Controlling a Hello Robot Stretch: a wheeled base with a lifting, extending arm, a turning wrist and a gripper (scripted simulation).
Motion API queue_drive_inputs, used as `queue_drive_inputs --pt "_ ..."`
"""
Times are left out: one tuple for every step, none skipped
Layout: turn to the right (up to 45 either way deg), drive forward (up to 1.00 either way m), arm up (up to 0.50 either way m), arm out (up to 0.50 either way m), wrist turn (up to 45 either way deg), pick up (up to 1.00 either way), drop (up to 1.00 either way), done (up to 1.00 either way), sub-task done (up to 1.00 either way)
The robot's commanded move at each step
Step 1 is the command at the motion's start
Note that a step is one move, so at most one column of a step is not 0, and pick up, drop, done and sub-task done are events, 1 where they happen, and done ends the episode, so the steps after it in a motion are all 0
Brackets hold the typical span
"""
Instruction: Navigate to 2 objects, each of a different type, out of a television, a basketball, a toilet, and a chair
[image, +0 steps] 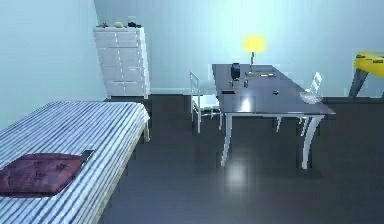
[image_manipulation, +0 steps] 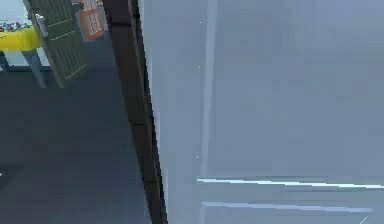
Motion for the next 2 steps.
queue_drive_inputs --pt "0.0 1.0 0.0 0.0 0.0 0.0 0.0 0.0 0.0" --pt "0.0 0.35 0.0 0.0 0.0 0.0 0.0 0.0 0.0"
